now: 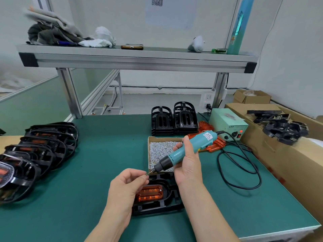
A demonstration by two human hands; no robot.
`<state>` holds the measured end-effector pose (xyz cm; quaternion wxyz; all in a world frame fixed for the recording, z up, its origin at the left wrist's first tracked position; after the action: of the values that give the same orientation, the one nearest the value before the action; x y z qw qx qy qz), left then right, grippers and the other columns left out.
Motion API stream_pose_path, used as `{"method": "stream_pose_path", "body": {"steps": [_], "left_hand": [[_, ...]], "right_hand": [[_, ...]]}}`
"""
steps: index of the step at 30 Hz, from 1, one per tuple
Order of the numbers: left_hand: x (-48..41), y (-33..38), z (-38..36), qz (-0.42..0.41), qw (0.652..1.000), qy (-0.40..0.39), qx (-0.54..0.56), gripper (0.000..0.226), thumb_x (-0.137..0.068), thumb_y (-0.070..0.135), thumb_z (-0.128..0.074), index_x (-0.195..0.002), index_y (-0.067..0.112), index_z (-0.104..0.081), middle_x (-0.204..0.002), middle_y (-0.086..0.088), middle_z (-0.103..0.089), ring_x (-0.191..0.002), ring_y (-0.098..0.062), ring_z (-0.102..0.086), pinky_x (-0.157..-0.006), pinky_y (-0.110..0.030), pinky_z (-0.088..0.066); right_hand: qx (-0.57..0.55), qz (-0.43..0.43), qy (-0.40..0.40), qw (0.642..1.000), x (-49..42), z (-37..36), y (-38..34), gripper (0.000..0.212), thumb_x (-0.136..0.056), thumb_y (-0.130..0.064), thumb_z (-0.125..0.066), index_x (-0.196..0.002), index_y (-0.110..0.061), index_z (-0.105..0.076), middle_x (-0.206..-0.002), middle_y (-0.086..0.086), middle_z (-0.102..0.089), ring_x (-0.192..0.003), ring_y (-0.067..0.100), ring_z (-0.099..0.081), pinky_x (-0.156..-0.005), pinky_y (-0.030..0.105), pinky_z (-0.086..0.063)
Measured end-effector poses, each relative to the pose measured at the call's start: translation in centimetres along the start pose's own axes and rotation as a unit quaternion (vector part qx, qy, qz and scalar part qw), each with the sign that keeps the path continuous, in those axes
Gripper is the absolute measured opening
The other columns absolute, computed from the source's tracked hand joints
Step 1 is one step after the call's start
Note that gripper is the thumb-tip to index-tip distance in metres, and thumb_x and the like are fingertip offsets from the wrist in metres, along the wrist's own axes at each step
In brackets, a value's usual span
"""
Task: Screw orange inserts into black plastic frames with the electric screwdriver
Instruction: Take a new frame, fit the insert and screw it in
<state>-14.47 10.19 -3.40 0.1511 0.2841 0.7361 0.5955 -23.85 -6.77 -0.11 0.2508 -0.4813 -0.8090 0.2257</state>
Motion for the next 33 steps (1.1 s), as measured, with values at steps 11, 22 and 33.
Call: {"method": "stream_pose_path", "body": {"steps": [11, 22, 33], "left_hand": [[1.6, 1.2, 0.2, -0.150, 0.982, 0.053, -0.101, 0.026, -0.084, -0.004, -0.072, -0.075, 0.021, -0.074, -0.073, -0.004, -0.070, -0.068, -0.016, -0.059, -0.072, -0.036, -0.050], [3.7, 3.6, -0.7, -0.360, 0.877, 0.081, -0.309, 0.040, -0.079, -0.011, -0.074, -0.094, 0.026, -0.076, -0.092, 0.022, -0.070, -0.090, -0.002, -0.067, -0.084, -0.009, -0.045], [4.1, 3.1, -0.7, -0.391, 0.830, 0.080, -0.390, 0.037, -0.075, -0.013, -0.078, -0.098, 0.016, -0.077, -0.089, 0.012, -0.071, -0.080, -0.013, -0.063, -0.079, -0.026, -0.047]], "right_hand": [[0.014, -0.018, 0.050, 0.998, 0.4, 0.2, 1.0, 0.025, -0.094, -0.026, -0.072, -0.113, -0.017, -0.060, -0.062, -0.003, -0.067, -0.056, 0.007, -0.065, -0.057, 0.023, -0.055], [0.060, -0.017, 0.069, 0.996, 0.5, 0.6, 1.4, 0.017, -0.095, -0.024, -0.069, -0.107, -0.017, -0.059, -0.061, -0.004, -0.066, -0.056, 0.006, -0.065, -0.055, 0.025, -0.054], [0.091, -0.007, 0.080, 0.993, 0.8, 0.6, 1.7, 0.014, -0.095, -0.026, -0.070, -0.104, -0.023, -0.059, -0.060, -0.006, -0.067, -0.057, 0.002, -0.068, -0.051, 0.019, -0.053]]}}
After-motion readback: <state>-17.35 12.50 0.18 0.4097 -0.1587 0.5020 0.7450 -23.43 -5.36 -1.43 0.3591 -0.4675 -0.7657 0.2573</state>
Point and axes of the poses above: each hand's wrist, its own x-axis away from the middle knuckle, its own z-axis out of the back of the hand, y = z × x, the point moved 6 cm from there along -x, towards the middle knuckle
